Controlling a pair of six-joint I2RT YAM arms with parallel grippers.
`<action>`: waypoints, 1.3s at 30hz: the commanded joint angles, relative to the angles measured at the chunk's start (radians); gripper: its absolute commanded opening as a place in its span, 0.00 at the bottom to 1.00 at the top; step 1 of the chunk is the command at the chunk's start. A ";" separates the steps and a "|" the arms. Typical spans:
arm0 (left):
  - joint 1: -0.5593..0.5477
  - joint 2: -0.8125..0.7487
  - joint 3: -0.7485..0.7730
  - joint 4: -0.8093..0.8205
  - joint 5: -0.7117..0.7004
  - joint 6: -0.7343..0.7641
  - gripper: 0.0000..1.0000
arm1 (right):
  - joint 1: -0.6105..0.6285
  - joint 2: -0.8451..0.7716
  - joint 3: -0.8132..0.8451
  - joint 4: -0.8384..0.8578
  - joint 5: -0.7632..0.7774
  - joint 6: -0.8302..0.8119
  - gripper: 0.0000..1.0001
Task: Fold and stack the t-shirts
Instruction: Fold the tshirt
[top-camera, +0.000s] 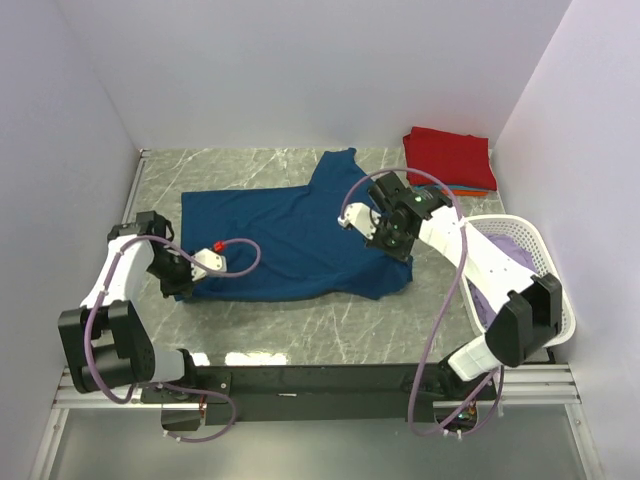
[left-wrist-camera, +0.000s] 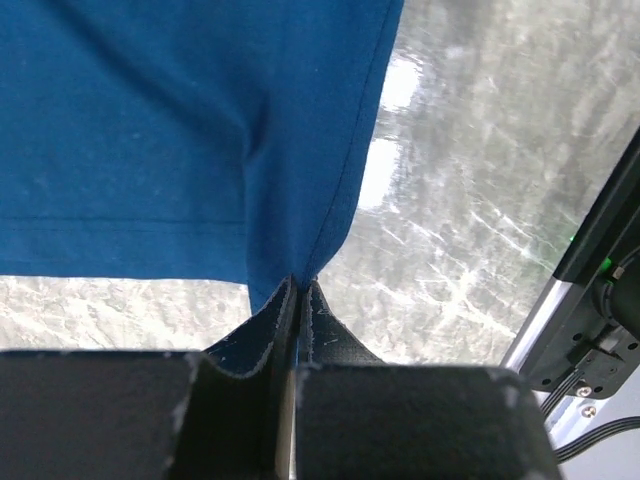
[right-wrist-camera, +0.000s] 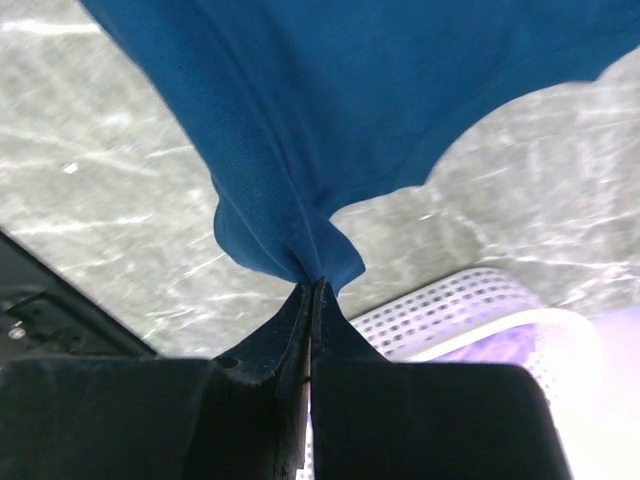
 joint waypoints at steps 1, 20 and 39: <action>0.011 0.037 0.061 -0.003 0.056 -0.027 0.05 | -0.015 0.057 0.101 0.005 0.042 -0.060 0.00; 0.043 0.319 0.283 0.067 0.078 -0.110 0.06 | -0.055 0.379 0.435 -0.016 0.101 -0.178 0.00; 0.051 0.468 0.386 0.139 0.073 -0.158 0.05 | -0.081 0.560 0.596 -0.010 0.114 -0.221 0.00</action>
